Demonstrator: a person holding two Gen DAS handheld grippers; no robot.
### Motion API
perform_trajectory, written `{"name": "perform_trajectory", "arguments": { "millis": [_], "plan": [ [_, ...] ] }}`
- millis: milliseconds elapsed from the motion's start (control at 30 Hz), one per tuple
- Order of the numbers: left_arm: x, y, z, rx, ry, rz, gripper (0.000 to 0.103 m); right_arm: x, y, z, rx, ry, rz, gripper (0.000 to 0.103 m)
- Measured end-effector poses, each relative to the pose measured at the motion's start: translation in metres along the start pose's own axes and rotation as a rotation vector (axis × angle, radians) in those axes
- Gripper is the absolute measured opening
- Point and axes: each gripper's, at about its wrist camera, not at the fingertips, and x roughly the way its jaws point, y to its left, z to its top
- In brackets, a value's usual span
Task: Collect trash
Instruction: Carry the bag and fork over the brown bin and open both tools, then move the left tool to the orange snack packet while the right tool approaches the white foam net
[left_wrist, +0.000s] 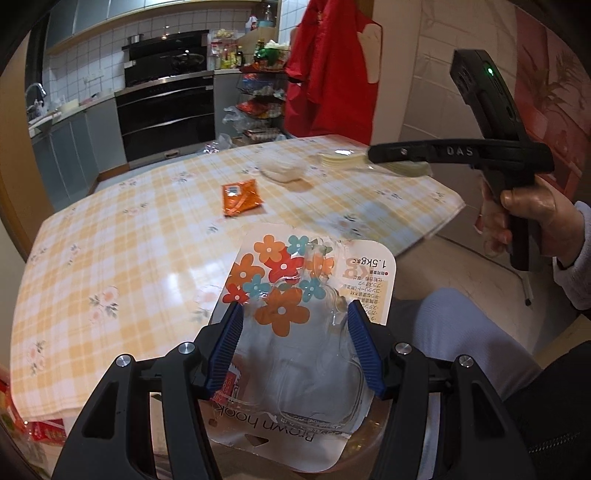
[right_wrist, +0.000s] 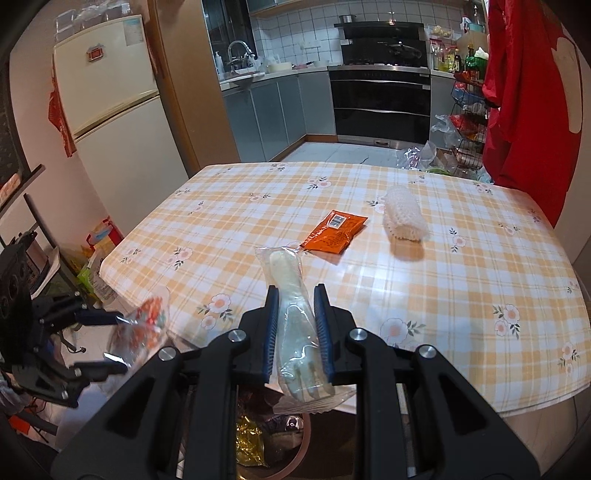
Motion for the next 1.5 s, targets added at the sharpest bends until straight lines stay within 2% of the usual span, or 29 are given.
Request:
{"name": "perform_trajectory", "arguments": {
  "millis": [267, 433, 700, 900, 1033, 1167, 1367, 1433, 1500],
  "plan": [
    [0.014, -0.012, -0.015, -0.039, 0.02, -0.057, 0.059, -0.011, 0.008, -0.01, -0.005, 0.004, -0.005, 0.023],
    [0.01, -0.005, -0.016, -0.09, -0.008, -0.063, 0.067, -0.016, 0.014, -0.016, -0.009, 0.015, 0.002, 0.023],
    [-0.037, 0.03, -0.016, -0.3, -0.171, 0.037, 0.092, -0.005, 0.036, -0.032, -0.045, 0.075, 0.052, 0.023],
    [-0.062, 0.047, -0.018, -0.324, -0.225, 0.221, 0.097, 0.012, 0.056, -0.05, -0.072, 0.148, 0.096, 0.023],
    [-0.069, 0.059, -0.022, -0.368, -0.241, 0.271, 0.097, 0.022, 0.068, -0.058, -0.093, 0.184, 0.115, 0.023],
    [-0.069, 0.067, -0.027, -0.405, -0.24, 0.289, 0.097, 0.027, 0.073, -0.06, -0.096, 0.203, 0.128, 0.024],
    [-0.068, 0.069, -0.034, -0.409, -0.236, 0.306, 0.097, 0.027, 0.072, -0.056, -0.094, 0.189, 0.115, 0.048],
    [-0.067, 0.069, -0.034, -0.407, -0.233, 0.307, 0.097, 0.026, 0.068, -0.055, -0.088, 0.177, 0.097, 0.066],
    [-0.065, 0.069, -0.034, -0.405, -0.228, 0.309, 0.097, 0.025, 0.063, -0.052, -0.077, 0.164, 0.08, 0.077]
  ]
}}
